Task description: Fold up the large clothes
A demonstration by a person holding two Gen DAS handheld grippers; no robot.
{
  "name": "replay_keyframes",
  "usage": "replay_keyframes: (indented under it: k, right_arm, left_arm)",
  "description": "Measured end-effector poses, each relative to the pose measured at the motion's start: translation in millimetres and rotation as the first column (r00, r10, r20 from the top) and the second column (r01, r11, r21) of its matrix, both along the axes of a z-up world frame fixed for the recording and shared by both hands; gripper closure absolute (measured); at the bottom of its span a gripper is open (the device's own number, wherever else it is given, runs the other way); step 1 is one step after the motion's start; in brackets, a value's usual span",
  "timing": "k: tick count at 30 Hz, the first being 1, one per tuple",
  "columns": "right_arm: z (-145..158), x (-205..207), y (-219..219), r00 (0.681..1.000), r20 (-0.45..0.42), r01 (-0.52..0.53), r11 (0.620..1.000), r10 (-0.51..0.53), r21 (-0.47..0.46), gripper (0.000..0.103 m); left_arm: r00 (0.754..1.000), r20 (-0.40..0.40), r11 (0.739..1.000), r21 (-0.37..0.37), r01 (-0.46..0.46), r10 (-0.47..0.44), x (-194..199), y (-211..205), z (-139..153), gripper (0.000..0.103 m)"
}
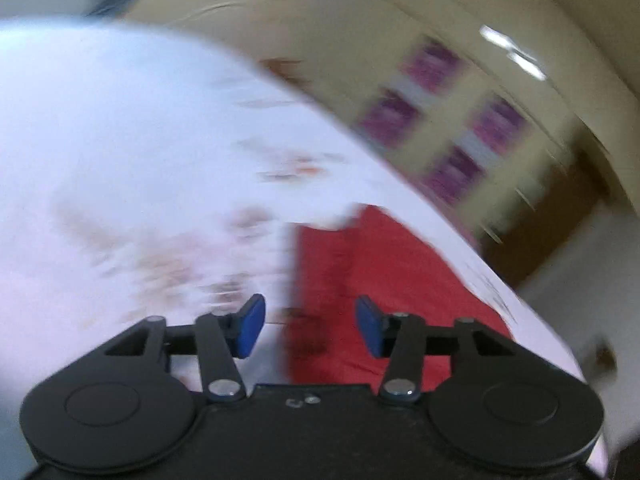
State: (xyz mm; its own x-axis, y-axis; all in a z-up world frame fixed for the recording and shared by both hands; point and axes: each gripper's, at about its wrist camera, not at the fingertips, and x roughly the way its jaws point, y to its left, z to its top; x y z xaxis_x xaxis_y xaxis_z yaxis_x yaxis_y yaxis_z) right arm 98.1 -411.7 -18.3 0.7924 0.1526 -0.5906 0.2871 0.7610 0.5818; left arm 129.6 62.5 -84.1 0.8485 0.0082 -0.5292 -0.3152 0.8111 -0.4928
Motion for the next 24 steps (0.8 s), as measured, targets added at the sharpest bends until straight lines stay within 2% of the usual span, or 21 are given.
replay_keyframes:
  k: [2,3,6,8,10,12,14,16,17,19,22,24]
  right_arm:
    - [13,12,31,0.993,0.03,-0.115,0.993,0.116,-0.032,0.088]
    - [18,19,53,0.981,0.042,-0.188,0.981,0.19,-0.049,0.088]
    - [18,30,109,0.92,0.027,-0.389,0.918,0.392,-0.079,0.088]
    - [15,32,138,0.884,0.02,-0.46,0.877,0.467,-0.142,0.088]
    - [5,42,159,0.858,-0.003,-0.509,0.849,0.514,-0.144,0.088]
    - [-16,55,175,0.837,-0.108,-0.547,0.818,0.536,-0.176,0.088]
    - [-30,62,179,0.833,-0.145,-0.553,0.814,0.534,-0.176,0.088]
    - [-24,64,175,0.841,-0.14,-0.539,0.827,0.522,-0.159,0.088]
    - [-18,58,172,0.847,-0.114,-0.531,0.834,0.518,-0.151,0.088]
    - [-6,50,167,0.854,-0.072,-0.52,0.839,0.515,-0.158,0.088]
    - [3,43,175,0.842,-0.034,-0.536,0.831,0.538,-0.148,0.088]
    - [4,37,184,0.827,-0.039,-0.559,0.815,0.561,-0.151,0.088]
  left_arm:
    - [0.989,0.004,0.987,0.051,0.15,-0.15,16,-32,9,0.062]
    - [0.976,-0.007,0.972,0.084,0.218,-0.218,27,-52,10,0.062]
    - [0.935,-0.059,0.929,0.107,0.354,-0.349,53,-96,5,0.066]
    - [0.908,-0.114,0.897,0.148,0.417,-0.403,68,-119,1,0.066]
    - [0.893,-0.173,0.878,0.18,0.444,-0.416,83,-133,-12,0.064]
    - [0.881,-0.209,0.869,0.18,0.461,-0.424,90,-135,-26,0.064]
    - [0.878,-0.211,0.868,0.174,0.465,-0.429,91,-132,-26,0.066]
    - [0.886,-0.192,0.881,0.143,0.451,-0.422,82,-125,-19,0.063]
    - [0.896,-0.17,0.894,0.122,0.432,-0.41,74,-115,-15,0.052]
    - [0.93,-0.132,0.927,0.112,0.359,-0.344,52,-98,-6,0.041]
    - [0.969,-0.113,0.967,0.108,0.232,-0.22,23,-71,0,0.046]
    - [0.984,-0.119,0.986,0.088,0.142,-0.132,7,-53,0,0.047]
